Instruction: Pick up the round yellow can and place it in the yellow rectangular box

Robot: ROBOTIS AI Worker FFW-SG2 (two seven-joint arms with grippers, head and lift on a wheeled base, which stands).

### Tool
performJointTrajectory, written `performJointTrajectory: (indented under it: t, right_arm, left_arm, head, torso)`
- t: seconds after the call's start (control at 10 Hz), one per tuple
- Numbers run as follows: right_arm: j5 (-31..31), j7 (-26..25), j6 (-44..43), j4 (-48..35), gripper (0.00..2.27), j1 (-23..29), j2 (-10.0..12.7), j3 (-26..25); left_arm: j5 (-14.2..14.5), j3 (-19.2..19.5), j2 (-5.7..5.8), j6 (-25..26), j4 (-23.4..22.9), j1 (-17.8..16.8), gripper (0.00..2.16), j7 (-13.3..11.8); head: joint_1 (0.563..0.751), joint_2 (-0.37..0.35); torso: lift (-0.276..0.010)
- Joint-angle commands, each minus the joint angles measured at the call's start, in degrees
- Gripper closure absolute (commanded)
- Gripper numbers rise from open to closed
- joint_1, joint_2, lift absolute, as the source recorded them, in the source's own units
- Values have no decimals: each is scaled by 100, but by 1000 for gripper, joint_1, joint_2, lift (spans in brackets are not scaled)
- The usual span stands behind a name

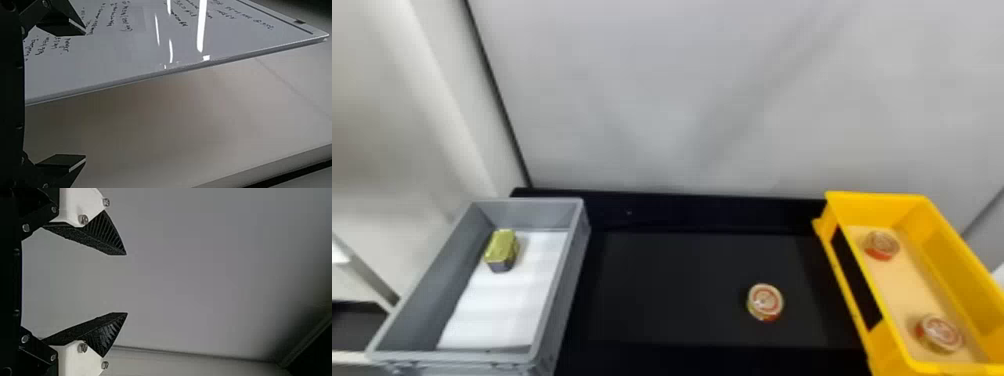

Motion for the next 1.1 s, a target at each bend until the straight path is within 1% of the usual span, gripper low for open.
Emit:
performJointTrajectory:
  t: [0.0,0.2,0.4,0.5,0.6,0.7,1.0]
  right_arm:
    - [-19,-3,127,195,334,164,5,643]
    - [-177,-179,346,397,381,349,75,1170]
    - [-379,-214,610,503,384,542,154,1522]
    - [-538,-144,742,511,384,586,180,1548]
    - [-740,67,988,511,384,622,163,1574]
    - [-801,234,1252,432,386,692,154,1689]
    - [-1293,375,1938,274,395,947,154,1979]
  left_arm:
    - [2,2,-15,2,8,10,137,1]
    - [2,10,-15,2,8,1,137,1]
    - [10,19,-15,2,25,1,137,1]
    - [19,28,-15,2,34,1,137,-8]
    - [37,37,-15,2,52,1,137,1]
    - [37,37,-15,2,69,1,137,1]
    - [46,72,-15,2,87,-8,137,-8]
  head:
    - [694,14]
    - [694,14]
    - [694,14]
    - [694,14]
    - [694,14]
    - [694,14]
    - [694,14]
  torso:
    - [-68]
    - [-68]
    - [-68]
    - [-68]
    - [-68]
    - [-68]
    - [-68]
